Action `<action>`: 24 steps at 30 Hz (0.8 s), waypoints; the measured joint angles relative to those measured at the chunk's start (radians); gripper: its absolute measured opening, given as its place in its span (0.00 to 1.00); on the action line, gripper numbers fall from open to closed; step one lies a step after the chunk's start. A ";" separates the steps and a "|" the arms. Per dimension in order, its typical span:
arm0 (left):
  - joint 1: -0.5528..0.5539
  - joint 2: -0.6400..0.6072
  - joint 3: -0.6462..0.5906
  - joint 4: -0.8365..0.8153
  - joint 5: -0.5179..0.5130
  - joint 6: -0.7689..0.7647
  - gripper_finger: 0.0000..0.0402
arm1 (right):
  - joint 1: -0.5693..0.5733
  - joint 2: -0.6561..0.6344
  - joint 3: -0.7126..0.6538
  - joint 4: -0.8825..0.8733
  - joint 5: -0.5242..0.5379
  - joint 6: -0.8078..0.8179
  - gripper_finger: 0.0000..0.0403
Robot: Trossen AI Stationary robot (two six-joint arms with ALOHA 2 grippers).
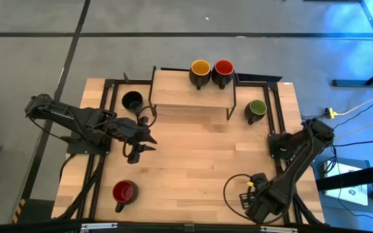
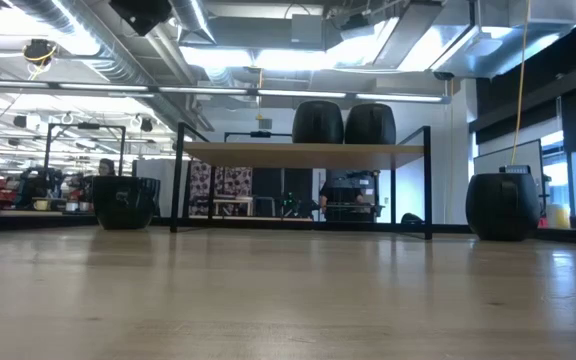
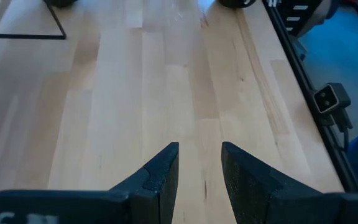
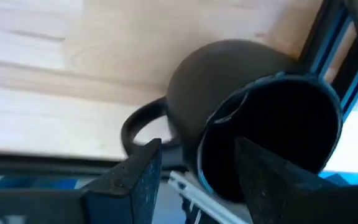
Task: Place coffee mugs
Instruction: Put the bottom black cup on the shelf
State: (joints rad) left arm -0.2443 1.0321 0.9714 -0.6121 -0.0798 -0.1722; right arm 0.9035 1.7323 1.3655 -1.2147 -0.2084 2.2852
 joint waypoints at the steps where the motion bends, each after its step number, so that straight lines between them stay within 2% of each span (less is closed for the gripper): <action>1: 0.000 0.000 0.000 0.000 -0.006 0.000 0.29 | 0.000 0.006 0.000 -0.004 0.007 0.000 0.46; 10: 0.000 0.000 0.000 0.000 -0.009 0.025 0.29 | -0.001 0.035 -0.038 0.037 0.017 -0.009 0.43; 14: 0.000 0.000 0.000 0.000 -0.009 0.026 0.29 | -0.001 0.035 -0.060 0.067 0.051 -0.020 0.33; 21: 0.000 0.000 0.000 -0.001 -0.009 0.026 0.29 | -0.001 0.035 -0.063 0.103 0.137 -0.127 0.04; 24: 0.000 0.000 0.000 -0.001 -0.009 0.026 0.29 | -0.009 0.035 -0.056 0.092 0.186 -0.204 0.03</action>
State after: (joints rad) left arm -0.2443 1.0325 0.9714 -0.6127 -0.0883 -0.1463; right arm 0.8948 1.7676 1.3095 -1.1229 -0.0228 2.0810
